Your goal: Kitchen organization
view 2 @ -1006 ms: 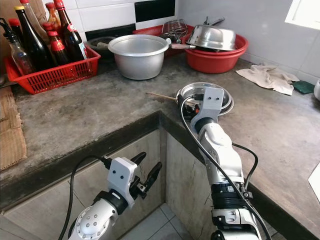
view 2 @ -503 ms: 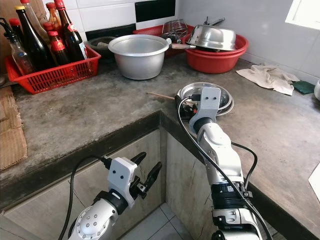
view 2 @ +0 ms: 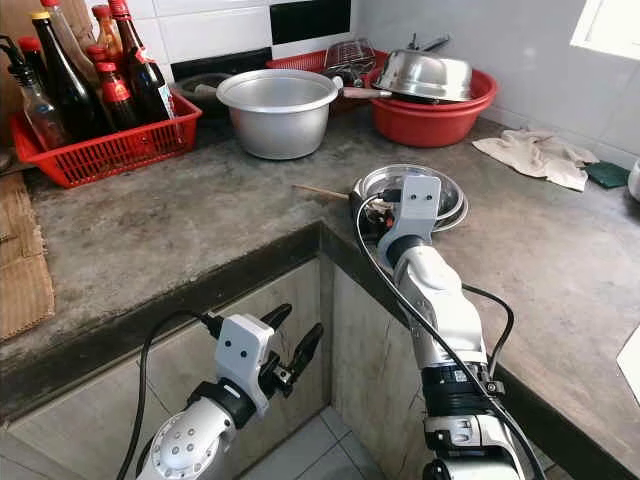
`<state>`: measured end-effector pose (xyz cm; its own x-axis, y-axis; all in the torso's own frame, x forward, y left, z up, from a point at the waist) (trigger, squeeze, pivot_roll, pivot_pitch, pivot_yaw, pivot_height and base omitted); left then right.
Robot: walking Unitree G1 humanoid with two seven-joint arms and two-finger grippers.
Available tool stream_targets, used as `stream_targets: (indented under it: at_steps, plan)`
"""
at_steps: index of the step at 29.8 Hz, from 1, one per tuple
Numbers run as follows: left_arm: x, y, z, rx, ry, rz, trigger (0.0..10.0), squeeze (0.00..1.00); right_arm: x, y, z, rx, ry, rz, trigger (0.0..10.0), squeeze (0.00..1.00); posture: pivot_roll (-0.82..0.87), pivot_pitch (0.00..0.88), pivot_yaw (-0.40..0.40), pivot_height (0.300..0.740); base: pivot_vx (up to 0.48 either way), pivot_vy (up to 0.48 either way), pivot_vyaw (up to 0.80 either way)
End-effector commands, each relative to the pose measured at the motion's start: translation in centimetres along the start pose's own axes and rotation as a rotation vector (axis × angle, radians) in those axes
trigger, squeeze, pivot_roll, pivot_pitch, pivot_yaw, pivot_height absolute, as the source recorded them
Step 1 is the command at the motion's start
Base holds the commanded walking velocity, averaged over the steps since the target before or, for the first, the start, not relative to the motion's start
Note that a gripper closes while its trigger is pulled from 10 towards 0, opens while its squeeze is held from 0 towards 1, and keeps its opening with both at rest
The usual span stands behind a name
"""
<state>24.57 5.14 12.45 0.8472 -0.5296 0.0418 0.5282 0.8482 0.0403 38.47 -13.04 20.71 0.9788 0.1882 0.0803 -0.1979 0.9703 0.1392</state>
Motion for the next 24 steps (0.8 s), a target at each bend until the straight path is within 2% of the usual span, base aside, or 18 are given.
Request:
stream_targets:
  at_steps: [1, 16, 24]
  plan:
    - [0.02, -0.05, 0.13, 0.002, 0.001, 0.005, 10.0, 0.00, 0.19, -0.28, 0.50, 0.004, -0.018, -0.008, 10.0, 0.00, 0.05, 0.027, -0.054, 0.740, 0.000, 0.000, 0.00]
    - [0.10, -0.06, 0.15, 0.001, 0.000, 0.007, 10.0, 0.00, 0.44, -0.32, 0.18, 0.000, 0.004, -0.016, 10.0, 0.00, 0.05, 0.027, -0.057, 0.740, 0.000, 0.000, 0.00]
    - [0.08, -0.08, 0.15, 0.002, 0.000, 0.008, 10.0, 0.00, 0.91, -0.24, 0.73, -0.005, -0.008, -0.012, 10.0, 0.00, 0.05, 0.026, -0.060, 0.740, 0.000, 0.000, 0.00]
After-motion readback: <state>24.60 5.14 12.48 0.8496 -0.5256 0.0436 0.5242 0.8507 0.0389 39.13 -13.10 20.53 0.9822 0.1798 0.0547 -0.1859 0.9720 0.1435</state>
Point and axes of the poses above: a point about 5 cm out from each wrist's last joint towards the gripper, its own x axis pointing out of the wrist towards the gripper, its own z axis along the axis of the wrist's last joint, y = z × x, the point moved 3 cm from there along x, pointing out of the wrist towards the gripper, and after that the axes turned 2 degrees about -x, right-handed, at the moved point
